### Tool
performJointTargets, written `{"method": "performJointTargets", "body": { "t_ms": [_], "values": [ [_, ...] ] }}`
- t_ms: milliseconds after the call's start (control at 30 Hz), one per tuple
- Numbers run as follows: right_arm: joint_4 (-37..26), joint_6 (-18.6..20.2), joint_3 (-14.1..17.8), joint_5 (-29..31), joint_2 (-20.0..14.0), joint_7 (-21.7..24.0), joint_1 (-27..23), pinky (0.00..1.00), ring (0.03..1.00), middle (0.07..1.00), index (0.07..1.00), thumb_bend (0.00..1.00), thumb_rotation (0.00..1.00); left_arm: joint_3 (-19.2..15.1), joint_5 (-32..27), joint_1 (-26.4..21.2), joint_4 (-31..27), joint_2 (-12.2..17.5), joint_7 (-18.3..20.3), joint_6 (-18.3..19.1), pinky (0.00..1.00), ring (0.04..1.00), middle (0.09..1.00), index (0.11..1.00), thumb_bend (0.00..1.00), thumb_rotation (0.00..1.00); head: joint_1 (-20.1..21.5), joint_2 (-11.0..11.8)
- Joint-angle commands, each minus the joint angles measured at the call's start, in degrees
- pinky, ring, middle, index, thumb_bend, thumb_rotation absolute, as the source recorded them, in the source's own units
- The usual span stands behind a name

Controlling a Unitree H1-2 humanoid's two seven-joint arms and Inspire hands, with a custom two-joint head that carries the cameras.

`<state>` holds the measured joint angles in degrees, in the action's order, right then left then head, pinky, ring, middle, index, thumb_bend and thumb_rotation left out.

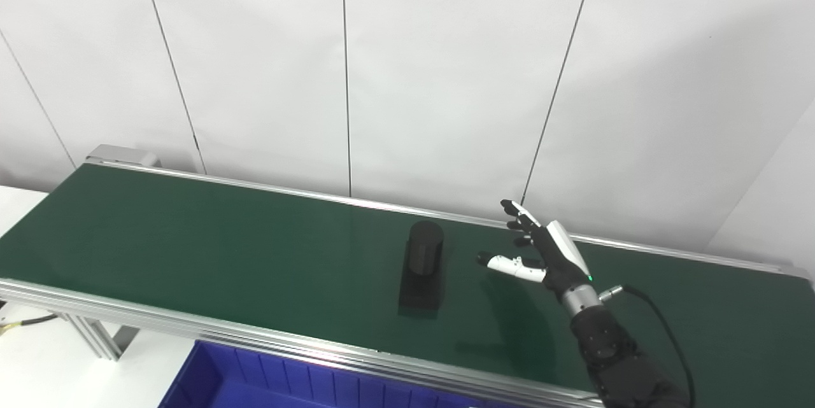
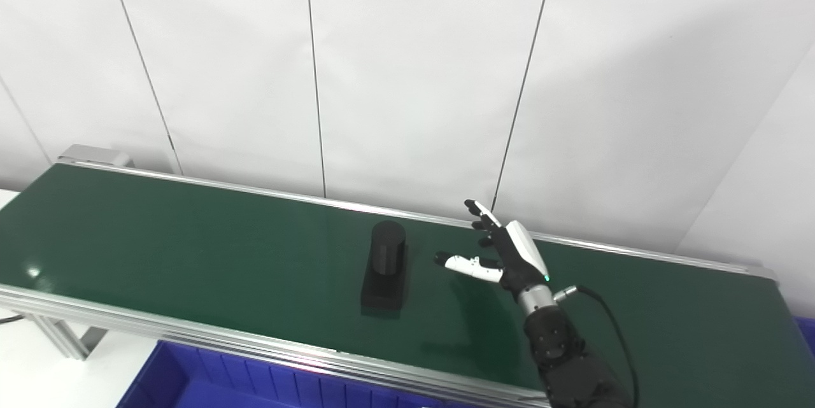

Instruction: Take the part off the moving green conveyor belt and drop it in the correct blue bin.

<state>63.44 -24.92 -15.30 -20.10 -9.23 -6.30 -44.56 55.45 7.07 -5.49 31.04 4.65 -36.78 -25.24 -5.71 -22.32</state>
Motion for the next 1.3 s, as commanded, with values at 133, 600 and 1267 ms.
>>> {"method": "performJointTargets", "body": {
  "t_ms": [133, 600, 1267],
  "values": [
    [-1.1, 1.57, -0.28, -1.52, -0.39, -0.84, -4.03, 0.67, 0.819, 0.898, 0.912, 0.95, 0.51, 0.17, 0.73, -0.44, -1.27, -1.03, -0.34, -1.69, 0.55, 0.697, 0.735, 0.706, 1.0, 0.84, 0.28, -0.16],
    [0.21, 3.28, -1.34, -4.03, 0.11, -2.94, -4.33, 0.64, 0.784, 0.875, 0.892, 0.95, 0.45, 0.62, 1.16, -0.85, -0.87, -1.62, -0.99, -1.69, 0.55, 0.698, 0.737, 0.708, 1.0, 0.84, -0.22, -0.29],
    [-0.04, 2.41, -1.77, -3.93, 1.54, -2.11, -3.83, 0.52, 0.664, 0.806, 0.823, 0.93, 0.42, 0.51, 0.73, -0.94, -0.93, -1.73, -0.34, -1.69, 0.56, 0.705, 0.74, 0.713, 1.0, 0.84, -0.19, -0.34]
  ]
}}
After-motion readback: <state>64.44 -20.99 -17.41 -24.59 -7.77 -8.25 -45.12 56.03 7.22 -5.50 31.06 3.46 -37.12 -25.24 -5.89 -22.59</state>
